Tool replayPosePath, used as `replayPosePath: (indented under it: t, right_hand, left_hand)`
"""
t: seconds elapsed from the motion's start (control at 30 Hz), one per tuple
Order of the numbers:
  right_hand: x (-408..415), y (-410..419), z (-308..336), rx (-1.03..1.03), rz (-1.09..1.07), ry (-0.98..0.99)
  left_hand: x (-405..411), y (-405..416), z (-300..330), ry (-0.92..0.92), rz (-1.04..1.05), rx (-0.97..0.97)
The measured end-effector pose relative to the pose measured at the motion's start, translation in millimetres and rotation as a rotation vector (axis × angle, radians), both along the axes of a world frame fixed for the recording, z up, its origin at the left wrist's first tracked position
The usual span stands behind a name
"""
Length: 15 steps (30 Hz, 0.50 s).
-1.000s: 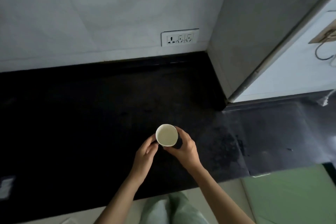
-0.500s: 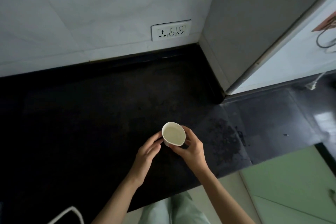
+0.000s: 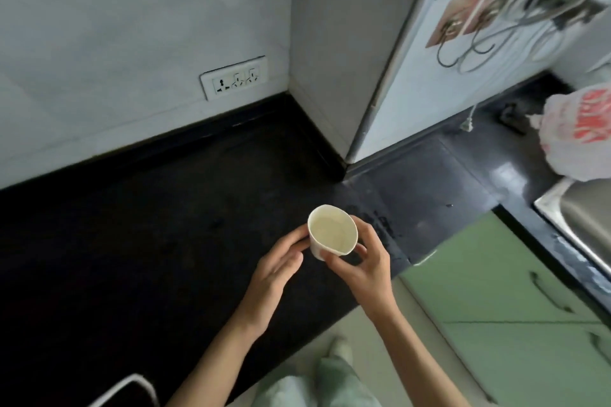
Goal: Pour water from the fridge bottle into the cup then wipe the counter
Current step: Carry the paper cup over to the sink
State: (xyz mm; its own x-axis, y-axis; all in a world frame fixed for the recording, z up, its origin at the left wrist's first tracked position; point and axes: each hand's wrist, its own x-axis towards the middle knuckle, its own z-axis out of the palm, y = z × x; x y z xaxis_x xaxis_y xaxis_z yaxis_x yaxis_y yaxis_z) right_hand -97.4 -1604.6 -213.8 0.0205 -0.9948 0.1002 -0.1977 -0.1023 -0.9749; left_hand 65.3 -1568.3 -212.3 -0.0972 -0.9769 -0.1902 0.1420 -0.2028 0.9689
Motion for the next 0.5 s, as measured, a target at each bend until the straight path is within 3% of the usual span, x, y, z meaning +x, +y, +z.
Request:
replayPosePath:
  t: [0.27, 0.5]
  right_hand:
    - [-88.5, 17.5, 28.6, -0.060, -0.169, -0.084]
    - [-199.5, 31.8, 32.1, -0.114, -0.244, -0.025]
  left_hand:
    - [-85.8, -15.3, 36.8, -0.017, -0.188, -0.133]
    - [-199.9, -7.5, 47.2, 0.030, -0.245, -0.164]
